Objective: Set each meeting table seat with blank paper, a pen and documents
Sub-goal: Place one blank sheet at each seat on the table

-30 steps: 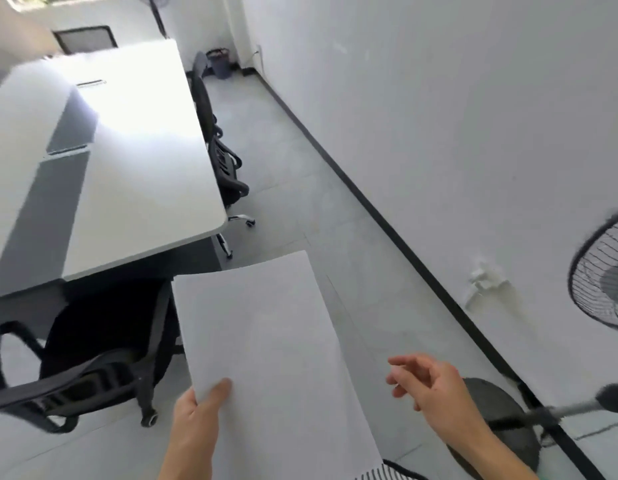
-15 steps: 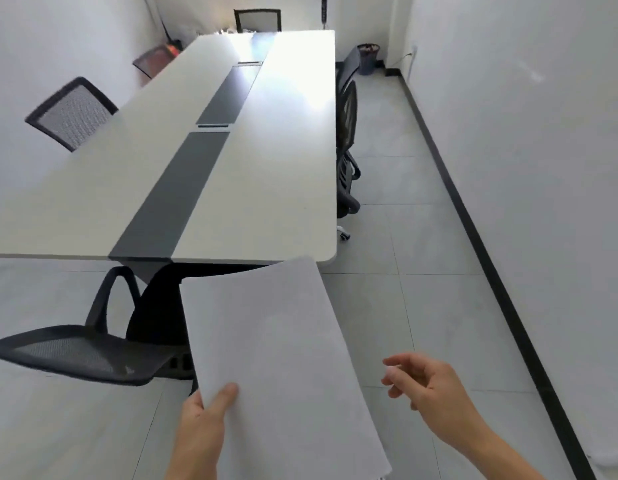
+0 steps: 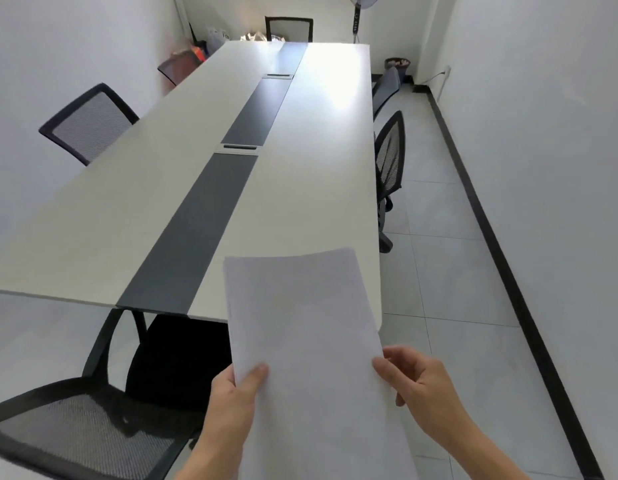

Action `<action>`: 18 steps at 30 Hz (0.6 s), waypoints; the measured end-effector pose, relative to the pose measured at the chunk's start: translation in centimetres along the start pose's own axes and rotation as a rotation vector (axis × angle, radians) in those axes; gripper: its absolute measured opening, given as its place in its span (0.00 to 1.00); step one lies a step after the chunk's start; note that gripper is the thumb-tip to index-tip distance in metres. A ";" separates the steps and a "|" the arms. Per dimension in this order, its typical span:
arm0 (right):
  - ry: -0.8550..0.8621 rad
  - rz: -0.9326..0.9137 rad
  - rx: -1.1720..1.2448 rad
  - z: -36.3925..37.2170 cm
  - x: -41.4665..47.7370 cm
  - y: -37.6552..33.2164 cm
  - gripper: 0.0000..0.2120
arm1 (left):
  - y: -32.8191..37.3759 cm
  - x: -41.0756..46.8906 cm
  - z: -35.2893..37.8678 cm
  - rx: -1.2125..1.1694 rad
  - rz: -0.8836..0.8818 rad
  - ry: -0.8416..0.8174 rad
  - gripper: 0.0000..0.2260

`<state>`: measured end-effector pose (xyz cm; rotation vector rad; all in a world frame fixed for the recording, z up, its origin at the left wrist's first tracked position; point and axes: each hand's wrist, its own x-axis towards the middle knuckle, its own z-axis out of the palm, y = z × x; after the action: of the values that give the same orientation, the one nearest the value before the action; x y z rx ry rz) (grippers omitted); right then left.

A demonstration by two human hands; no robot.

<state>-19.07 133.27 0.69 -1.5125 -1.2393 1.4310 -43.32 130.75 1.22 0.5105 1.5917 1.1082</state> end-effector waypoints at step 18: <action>-0.382 0.119 0.019 3.4 25.6 -3.6 0.16 | 6.6 11.4 1.8 -0.261 -0.051 0.358 0.10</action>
<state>-24.84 158.20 -4.29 -1.3577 -1.3679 1.8684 -46.81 143.60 0.92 0.0994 1.7173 1.4007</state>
